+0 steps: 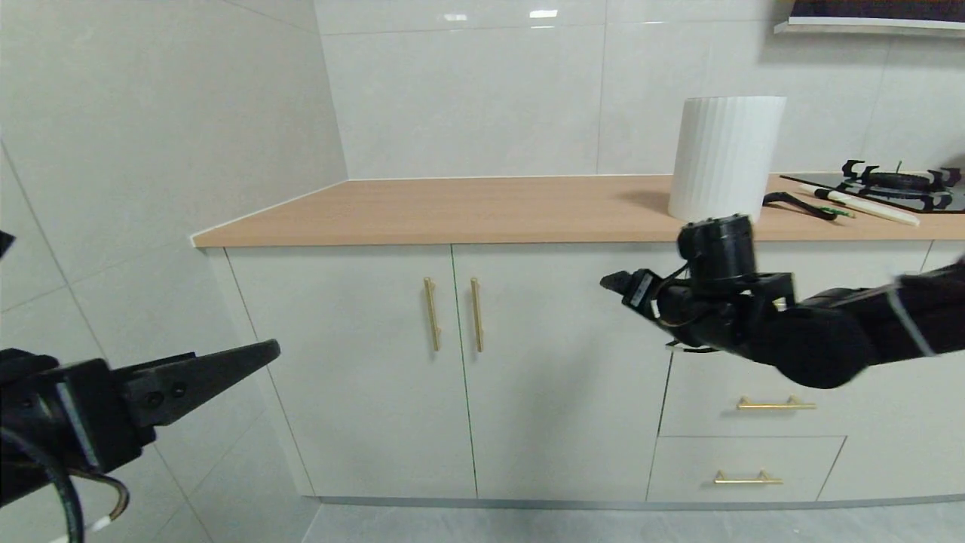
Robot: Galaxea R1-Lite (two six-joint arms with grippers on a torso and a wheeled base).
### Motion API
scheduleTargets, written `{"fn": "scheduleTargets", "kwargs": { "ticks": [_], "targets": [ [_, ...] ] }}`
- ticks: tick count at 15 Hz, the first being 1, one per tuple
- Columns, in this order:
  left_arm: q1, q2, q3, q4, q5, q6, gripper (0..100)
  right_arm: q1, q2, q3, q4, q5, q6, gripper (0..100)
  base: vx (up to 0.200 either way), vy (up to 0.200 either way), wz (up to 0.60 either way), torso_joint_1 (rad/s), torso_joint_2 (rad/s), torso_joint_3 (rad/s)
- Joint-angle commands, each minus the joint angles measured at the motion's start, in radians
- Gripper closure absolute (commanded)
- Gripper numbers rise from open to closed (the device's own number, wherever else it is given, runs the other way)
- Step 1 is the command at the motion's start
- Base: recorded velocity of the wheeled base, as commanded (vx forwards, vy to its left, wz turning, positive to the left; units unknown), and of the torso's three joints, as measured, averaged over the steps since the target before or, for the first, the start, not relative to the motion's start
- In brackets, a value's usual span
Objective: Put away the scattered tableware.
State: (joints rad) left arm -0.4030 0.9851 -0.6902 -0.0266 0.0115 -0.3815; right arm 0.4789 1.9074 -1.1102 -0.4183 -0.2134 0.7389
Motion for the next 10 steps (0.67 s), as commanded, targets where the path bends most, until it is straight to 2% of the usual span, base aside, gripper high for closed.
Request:
{"fn": "scheduleTargets", "kwargs": {
  "ticks": [1, 2, 3, 5, 6, 7, 8, 10],
  "targets": [
    [0.003, -0.160, 0.031, 0.031, 0.005, 0.000, 0, -0.005, -0.527, 0.313, -0.008, 0.020, -0.187, 0, 0.000, 0.000, 0.00, 0.000, 0.00, 0.000],
    [0.004, -0.171, 0.032, 0.034, 0.005, 0.000, 0, -0.005, -0.544, 0.323, -0.008, 0.019, -0.191, 0, 0.000, 0.000, 0.00, 0.000, 0.00, 0.000],
    [0.018, -0.301, 0.063, 0.089, 0.005, 0.000, 0, -0.006, -0.742, 0.446, -0.004, -0.015, -0.256, 0, 0.000, 0.000, 0.00, 0.000, 0.00, 0.000],
    [0.039, -0.476, 0.070, 0.201, 0.005, 0.006, 0, -0.069, -0.989, 0.584, 0.001, -0.032, -0.374, 0, 0.000, 0.000, 0.00, 0.000, 0.00, 0.000],
    [0.058, -0.572, 0.069, 0.269, 0.005, 0.036, 0, -0.105, -1.125, 0.655, 0.018, -0.032, -0.454, 0, 0.000, 0.000, 0.00, 0.000, 0.00, 0.000],
    [0.096, -0.652, 0.069, 0.324, 0.005, 0.081, 0, -0.138, -1.268, 0.696, 0.073, -0.032, -0.524, 0, 0.000, 0.000, 0.00, 0.000, 0.00, 0.000],
    [0.130, -0.697, 0.069, 0.352, 0.005, 0.107, 0, -0.169, -1.360, 0.702, 0.142, -0.032, -0.559, 0, 0.000, 0.000, 0.00, 0.000, 0.00, 0.000],
    [0.184, -0.810, 0.067, 0.382, 0.004, 0.162, 0, -0.260, -1.590, 0.691, 0.386, -0.023, -0.579, 0, 0.000, 0.000, 0.00, 0.000, 0.00, 0.000]
  ]
}}
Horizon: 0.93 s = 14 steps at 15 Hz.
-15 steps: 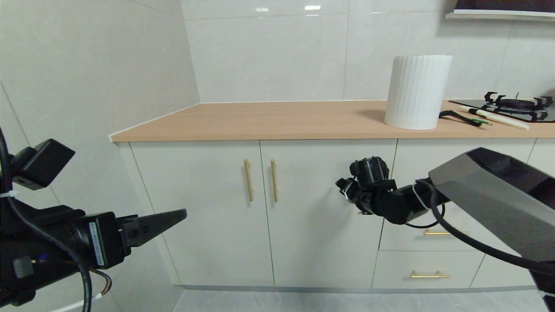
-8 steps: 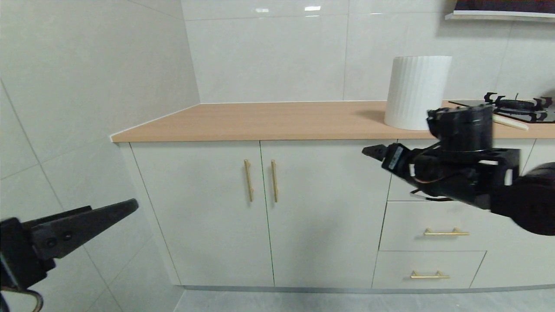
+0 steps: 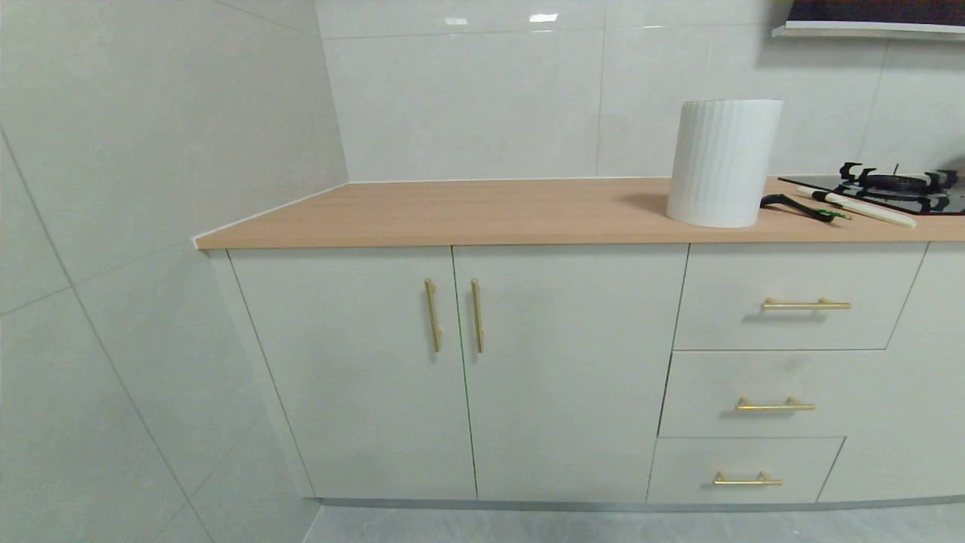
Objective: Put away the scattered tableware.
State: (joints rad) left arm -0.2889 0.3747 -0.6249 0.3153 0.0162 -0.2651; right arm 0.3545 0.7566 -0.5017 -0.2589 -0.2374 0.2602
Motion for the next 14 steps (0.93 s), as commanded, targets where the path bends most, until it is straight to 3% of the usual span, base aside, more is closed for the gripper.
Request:
{"fn": "scheduleTargets", "kwargs": {
  "ticks": [1, 3, 6, 7, 8, 10, 12, 14],
  "targets": [
    [0.093, -0.243, 0.002, 0.045, -0.001, 0.069, 0, -0.143, -0.530, 0.083, 0.314, 0.001, -0.113, 0, 0.000, 0.000, 0.00, 0.000, 0.00, 0.000],
    [0.137, -0.277, 0.008, 0.062, 0.022, 0.093, 0, -0.163, -0.652, 0.086, 0.399, 0.000, -0.161, 0, 0.000, 0.000, 0.00, 0.000, 0.00, 0.000],
    [0.186, -0.278, 0.021, 0.061, 0.070, 0.093, 0, -0.246, -0.657, 0.097, 0.402, -0.017, -0.164, 0, 0.000, 0.000, 0.00, 0.000, 0.00, 0.000],
    [0.234, -0.290, 0.039, 0.062, 0.070, 0.096, 0, -0.295, -0.666, 0.101, 0.402, -0.010, -0.162, 0, 0.000, 0.000, 0.00, 0.000, 0.00, 0.000],
    [0.260, -0.324, 0.070, 0.062, 0.068, 0.119, 0, -0.351, -0.711, 0.124, 0.411, 0.024, -0.164, 0, 0.000, 0.000, 0.00, 0.000, 0.00, 0.000],
    [0.290, -0.375, 0.162, 0.054, 0.073, 0.199, 0, -0.364, -0.754, 0.210, 0.402, 0.043, -0.168, 0, 0.000, 0.000, 0.00, 0.000, 0.00, 0.000],
    [0.290, -0.375, 0.228, 0.018, 0.087, 0.207, 0, -0.364, -0.755, 0.275, 0.400, 0.010, -0.180, 0, 0.000, 0.000, 0.00, 0.000, 0.00, 0.000],
    [0.290, -0.375, 0.370, -0.113, 0.082, 0.227, 0, -0.364, -0.754, 0.416, 0.320, 0.013, -0.269, 0, 0.000, 0.000, 0.00, 0.000, 0.00, 0.000]
  ]
}}
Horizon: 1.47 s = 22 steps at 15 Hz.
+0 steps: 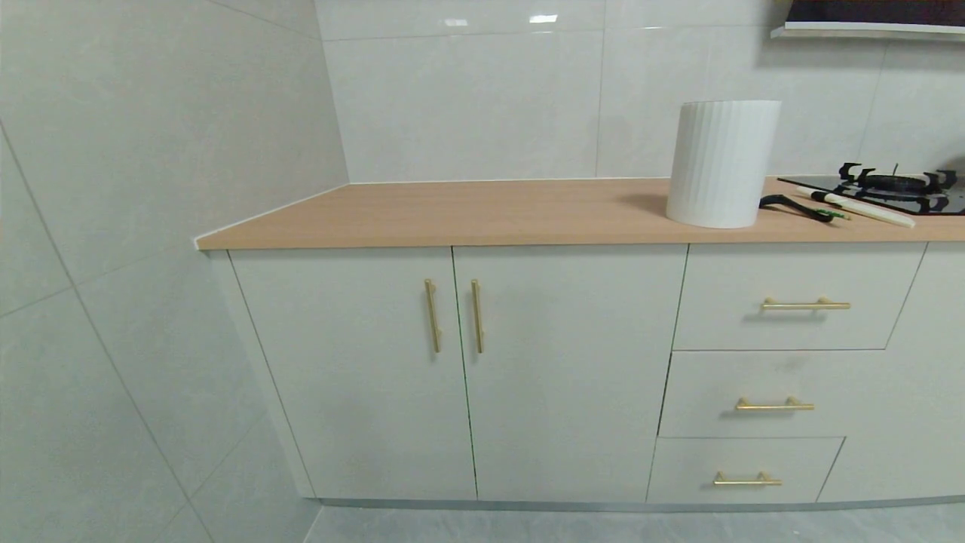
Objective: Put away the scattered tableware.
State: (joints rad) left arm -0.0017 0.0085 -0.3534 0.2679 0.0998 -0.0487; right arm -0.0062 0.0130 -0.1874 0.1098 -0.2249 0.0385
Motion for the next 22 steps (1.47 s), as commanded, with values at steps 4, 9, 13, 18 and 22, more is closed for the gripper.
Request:
{"fn": "scheduleTargets", "kwargs": {
  "ticks": [4, 9, 13, 18, 22],
  "targets": [
    [0.003, -0.009, 0.353, -0.394, -0.118, 0.082, 0, -0.003, -0.011, 0.187, -0.163, 0.151, -0.100, 0, 0.000, 0.000, 0.00, 0.000, 0.00, 0.000],
    [0.003, -0.009, 0.352, -0.314, -0.195, 0.073, 0, -0.003, -0.010, 0.184, -0.091, 0.257, -0.095, 0, 0.000, 0.000, 0.00, 0.000, 0.00, 0.000],
    [0.003, -0.009, 0.352, -0.260, -0.092, 0.098, 0, -0.003, -0.010, 0.187, -0.110, 0.257, -0.066, 0, 0.000, 0.000, 0.00, 0.000, 0.00, 0.000],
    [0.003, -0.009, 0.352, -0.266, -0.104, 0.084, 0, -0.003, -0.010, 0.187, -0.110, 0.260, -0.057, 0, 0.000, 0.000, 0.00, 0.000, 0.00, 0.000],
    [0.003, -0.009, 0.352, -0.266, -0.104, 0.050, 0, -0.003, -0.010, 0.187, -0.110, 0.260, -0.039, 0, 0.000, 0.000, 0.00, 0.000, 0.00, 0.000]
  ]
}}
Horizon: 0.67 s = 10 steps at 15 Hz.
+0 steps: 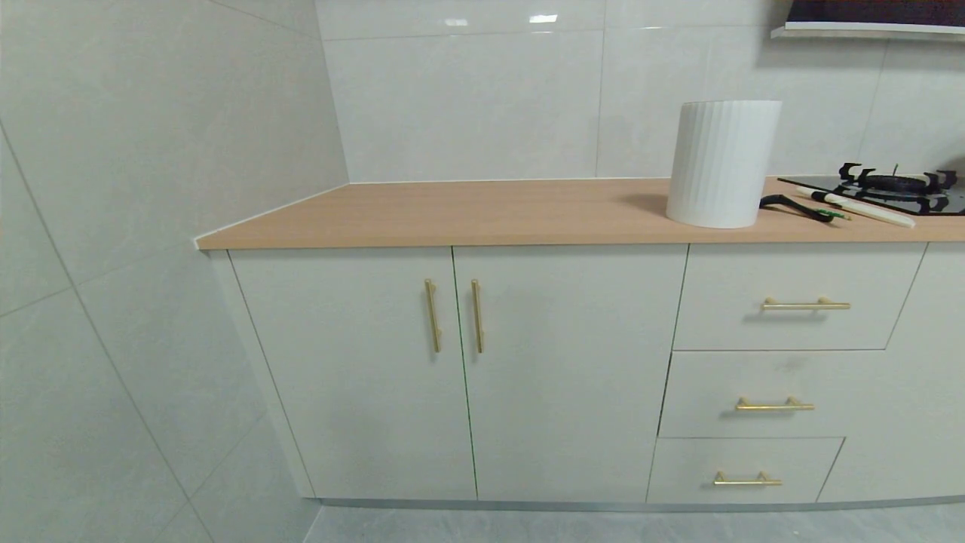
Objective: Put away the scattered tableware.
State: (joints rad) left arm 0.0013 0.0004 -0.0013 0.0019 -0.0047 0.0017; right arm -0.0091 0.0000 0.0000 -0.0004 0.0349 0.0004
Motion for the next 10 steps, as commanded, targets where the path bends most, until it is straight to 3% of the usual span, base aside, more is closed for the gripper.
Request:
{"fn": "scheduleTargets", "kwargs": {
  "ticks": [1, 5, 10],
  "targets": [
    [0.000, 0.000, 0.000, 0.000, 0.000, 0.000, 0, 0.000, 0.003, 0.000, 0.000, 0.003, -0.003, 0, 0.000, 0.000, 0.00, 0.000, 0.00, 0.000],
    [0.000, 0.000, 0.000, 0.000, 0.000, 0.000, 0, 0.000, 0.003, 0.000, 0.000, 0.005, -0.008, 0, 0.000, 0.000, 0.00, 0.000, 0.00, 0.000],
    [0.000, 0.000, 0.000, 0.000, 0.000, 0.000, 0, 0.001, 0.003, 0.000, 0.000, 0.005, -0.008, 0, 0.000, -0.200, 0.00, 0.003, 0.00, 0.006]
  ]
}}
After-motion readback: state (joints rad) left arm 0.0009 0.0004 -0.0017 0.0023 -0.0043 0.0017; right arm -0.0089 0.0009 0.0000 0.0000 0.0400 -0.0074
